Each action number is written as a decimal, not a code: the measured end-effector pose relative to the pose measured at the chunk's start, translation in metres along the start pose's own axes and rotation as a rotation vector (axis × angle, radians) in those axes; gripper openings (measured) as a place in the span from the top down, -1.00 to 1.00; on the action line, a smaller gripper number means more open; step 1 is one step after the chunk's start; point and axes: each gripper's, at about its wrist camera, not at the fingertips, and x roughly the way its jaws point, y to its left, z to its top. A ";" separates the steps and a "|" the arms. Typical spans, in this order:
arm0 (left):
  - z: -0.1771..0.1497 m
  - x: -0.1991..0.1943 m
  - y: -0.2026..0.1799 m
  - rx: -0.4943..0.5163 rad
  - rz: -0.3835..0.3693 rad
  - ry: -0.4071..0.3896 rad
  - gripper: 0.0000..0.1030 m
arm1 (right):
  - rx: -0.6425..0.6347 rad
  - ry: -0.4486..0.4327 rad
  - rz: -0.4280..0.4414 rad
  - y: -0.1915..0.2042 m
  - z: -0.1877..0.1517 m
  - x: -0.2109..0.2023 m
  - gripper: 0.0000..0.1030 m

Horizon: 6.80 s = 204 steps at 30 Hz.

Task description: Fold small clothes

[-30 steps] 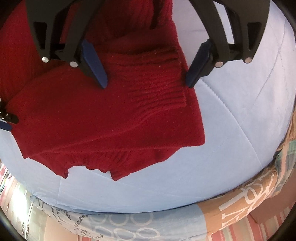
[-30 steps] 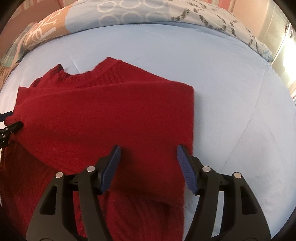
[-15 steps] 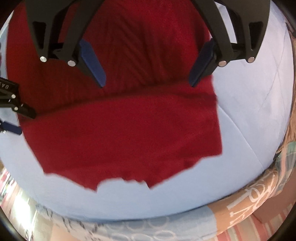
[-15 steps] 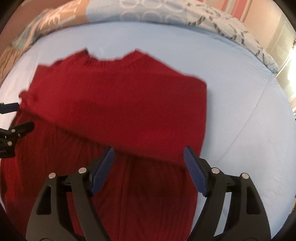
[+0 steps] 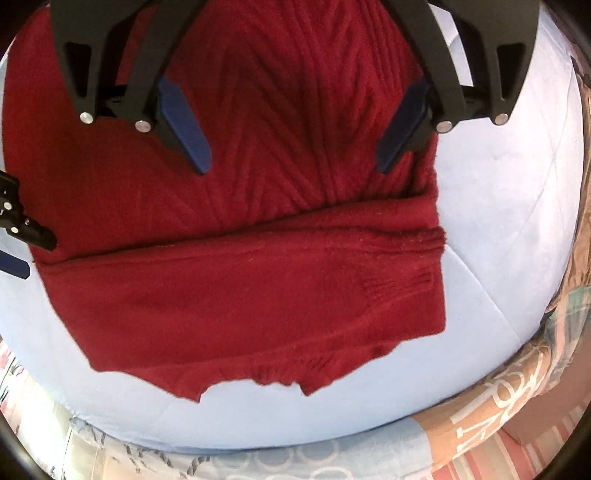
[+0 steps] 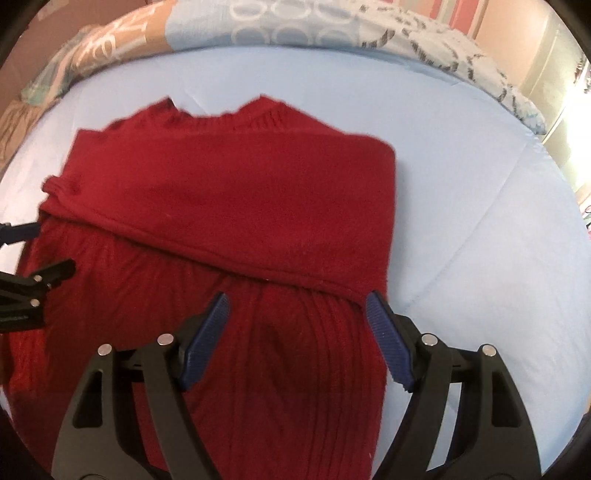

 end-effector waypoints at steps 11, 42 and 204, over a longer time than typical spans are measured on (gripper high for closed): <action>-0.031 -0.051 0.006 -0.014 0.011 -0.061 -0.77 | -0.004 -0.038 -0.041 0.002 -0.033 -0.040 -0.51; -0.222 -0.107 0.019 -0.243 -0.145 -0.038 -0.75 | 0.005 -0.160 -0.045 0.043 -0.118 -0.094 -0.50; -0.159 -0.153 0.061 -0.005 0.021 -0.452 0.50 | 0.019 -0.309 0.045 -0.012 -0.127 -0.156 0.87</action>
